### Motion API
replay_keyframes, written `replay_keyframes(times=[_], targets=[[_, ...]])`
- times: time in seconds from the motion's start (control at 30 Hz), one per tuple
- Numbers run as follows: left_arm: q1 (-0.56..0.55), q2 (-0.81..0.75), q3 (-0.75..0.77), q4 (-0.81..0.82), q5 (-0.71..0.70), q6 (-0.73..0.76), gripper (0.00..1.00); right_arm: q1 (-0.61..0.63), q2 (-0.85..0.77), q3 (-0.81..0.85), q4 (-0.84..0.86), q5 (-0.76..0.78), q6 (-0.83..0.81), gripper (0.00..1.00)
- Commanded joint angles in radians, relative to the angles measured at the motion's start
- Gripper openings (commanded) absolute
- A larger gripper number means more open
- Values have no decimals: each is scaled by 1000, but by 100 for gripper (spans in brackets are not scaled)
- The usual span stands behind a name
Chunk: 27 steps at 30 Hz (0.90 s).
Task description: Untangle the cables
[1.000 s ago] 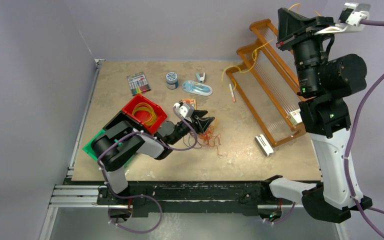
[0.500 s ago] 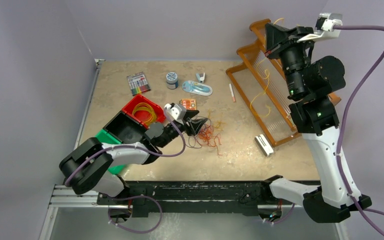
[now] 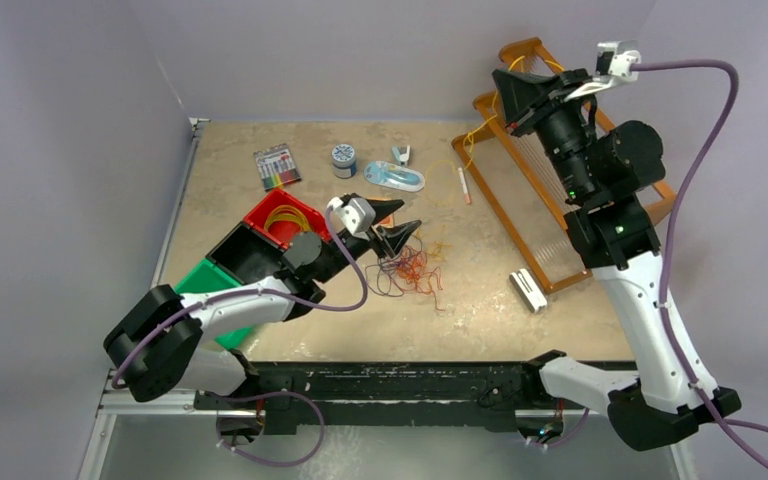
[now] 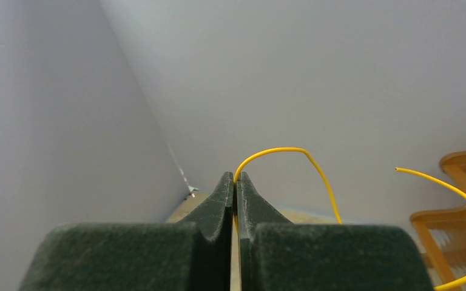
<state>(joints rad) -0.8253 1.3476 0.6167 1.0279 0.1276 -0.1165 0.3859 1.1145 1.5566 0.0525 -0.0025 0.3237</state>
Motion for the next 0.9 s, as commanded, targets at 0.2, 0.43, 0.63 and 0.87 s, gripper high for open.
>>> replay_keyframes(times=[0.2,0.43,0.63,0.87], targets=[[-1,36,47,61,-52,105,54,-1,9,-66,182,-174,21,0],[-1,92,67,111,-56,-70,54,-1,10,-96,228,-228,20,0],[-3,144,61,226,-40,-250,54,-2,15,-109,256,-276,41,0],[-2,215,101,86,-133,-331,47,-1,9,-124,280,-317,67,0]])
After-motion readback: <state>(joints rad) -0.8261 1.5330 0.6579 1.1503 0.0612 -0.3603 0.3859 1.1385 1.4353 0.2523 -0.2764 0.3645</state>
